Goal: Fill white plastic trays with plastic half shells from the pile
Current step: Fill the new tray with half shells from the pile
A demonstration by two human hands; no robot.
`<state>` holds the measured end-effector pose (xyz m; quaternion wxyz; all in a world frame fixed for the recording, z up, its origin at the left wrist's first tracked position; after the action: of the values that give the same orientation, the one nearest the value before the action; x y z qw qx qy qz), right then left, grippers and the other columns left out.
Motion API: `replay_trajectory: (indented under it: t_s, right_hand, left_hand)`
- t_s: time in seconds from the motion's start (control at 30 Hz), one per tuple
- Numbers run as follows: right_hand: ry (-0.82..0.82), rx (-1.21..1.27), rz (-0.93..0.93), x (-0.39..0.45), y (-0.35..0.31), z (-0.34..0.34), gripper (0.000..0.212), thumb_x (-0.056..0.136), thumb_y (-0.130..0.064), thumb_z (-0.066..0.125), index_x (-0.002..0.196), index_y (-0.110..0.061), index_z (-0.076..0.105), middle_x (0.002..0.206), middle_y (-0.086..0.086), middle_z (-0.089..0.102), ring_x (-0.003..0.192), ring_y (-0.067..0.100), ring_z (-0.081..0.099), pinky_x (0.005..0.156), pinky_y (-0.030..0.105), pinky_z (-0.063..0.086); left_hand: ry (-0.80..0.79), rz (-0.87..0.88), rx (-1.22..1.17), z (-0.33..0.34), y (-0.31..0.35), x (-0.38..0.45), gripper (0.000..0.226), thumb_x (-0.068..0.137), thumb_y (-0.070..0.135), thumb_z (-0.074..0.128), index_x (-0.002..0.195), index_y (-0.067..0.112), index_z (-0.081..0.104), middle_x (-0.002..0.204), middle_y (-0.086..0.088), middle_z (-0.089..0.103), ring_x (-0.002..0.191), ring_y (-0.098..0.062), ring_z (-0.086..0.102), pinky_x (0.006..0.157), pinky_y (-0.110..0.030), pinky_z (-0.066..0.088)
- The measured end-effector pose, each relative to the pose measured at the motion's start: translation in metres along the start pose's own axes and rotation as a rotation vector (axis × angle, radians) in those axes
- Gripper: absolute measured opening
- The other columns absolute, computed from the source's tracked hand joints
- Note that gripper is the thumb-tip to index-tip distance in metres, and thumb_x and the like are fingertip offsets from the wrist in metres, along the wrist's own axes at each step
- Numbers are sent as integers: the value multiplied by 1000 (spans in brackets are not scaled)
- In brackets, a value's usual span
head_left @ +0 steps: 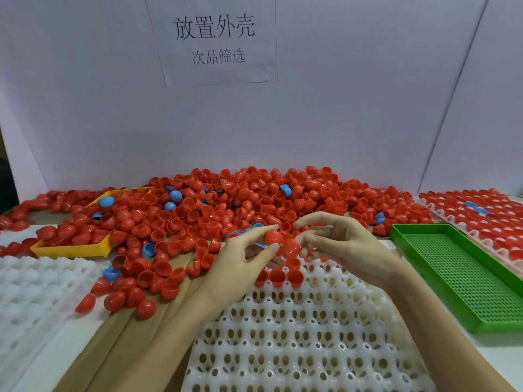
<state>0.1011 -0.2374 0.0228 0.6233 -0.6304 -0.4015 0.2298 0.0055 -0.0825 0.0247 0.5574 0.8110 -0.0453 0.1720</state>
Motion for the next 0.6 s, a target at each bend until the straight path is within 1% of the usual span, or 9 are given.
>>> replay_trajectory:
  t_s: [0.03,0.1,0.17,0.23,0.33,0.4,0.47,0.53,0.6]
  right_hand:
    - [21,-14,4,1,2,-1,29,101,-18,71,130,-17,70,115,18,75,98,27,73,88,32,60]
    - [46,-118,5,2,4,-2,31,97,-24,76,128,-23,72,114,12,76,97,24,74,86,30,60]
    - [15,-187,19,2,5,1,31,95,-28,79,125,-24,74,116,7,75,100,25,74,86,30,59]
    - [-52,-201,27,1,5,9,30,94,-30,80,123,-23,76,117,7,75,106,28,73,90,31,59]
    - [-82,-247,-2,1,2,18,23,95,-29,79,117,-21,78,111,8,76,102,30,73,90,33,59]
    - [-65,-277,-8,1,-1,16,19,96,-26,79,114,-21,79,107,9,77,96,33,74,87,35,61]
    - [-40,-310,8,-3,-2,6,16,96,-25,78,112,-20,79,103,9,79,89,30,76,84,36,63]
    - [27,-405,40,-8,-2,-11,13,95,-22,77,109,-20,79,96,7,80,83,27,77,80,36,63]
    - [72,-572,80,-13,0,-26,10,95,-19,77,103,-23,80,89,-1,79,79,22,75,76,33,62]
  left_hand:
    - [-5,1,4,1,0,0,40,102,22,63,142,23,59,110,9,77,99,-3,73,97,-23,55]
    - [-28,0,6,3,0,-1,43,103,23,61,146,24,56,112,9,77,101,-2,72,97,-20,54]
    - [-64,4,8,8,1,-1,45,104,22,59,149,24,51,109,10,77,98,-4,73,94,-18,53]
    - [-86,17,9,12,2,-2,46,105,21,58,150,26,49,111,12,75,97,-6,74,91,-17,54]
    - [-85,19,25,17,2,-3,48,103,24,60,149,29,47,115,10,75,103,-3,72,93,-20,55]
    - [-32,17,106,13,1,-3,48,101,30,62,147,30,48,112,13,75,104,2,69,94,-18,53]
    - [41,29,197,4,2,-3,44,100,36,63,142,31,52,109,17,72,102,7,65,87,-10,50]
    - [133,49,281,-10,5,-2,33,100,35,62,132,30,59,106,19,69,101,10,61,81,-6,48]
    - [230,51,357,-27,4,1,22,102,30,61,123,26,64,106,18,66,98,8,61,78,-6,49]
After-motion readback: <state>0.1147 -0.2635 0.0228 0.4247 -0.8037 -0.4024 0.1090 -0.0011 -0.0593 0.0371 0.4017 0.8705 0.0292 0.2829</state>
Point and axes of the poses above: each hand's wrist, its own x-axis towards the middle knuckle, its own z-axis out of the palm, y = z × x, the point moved 9 cm from there along x, towards the middle knuckle
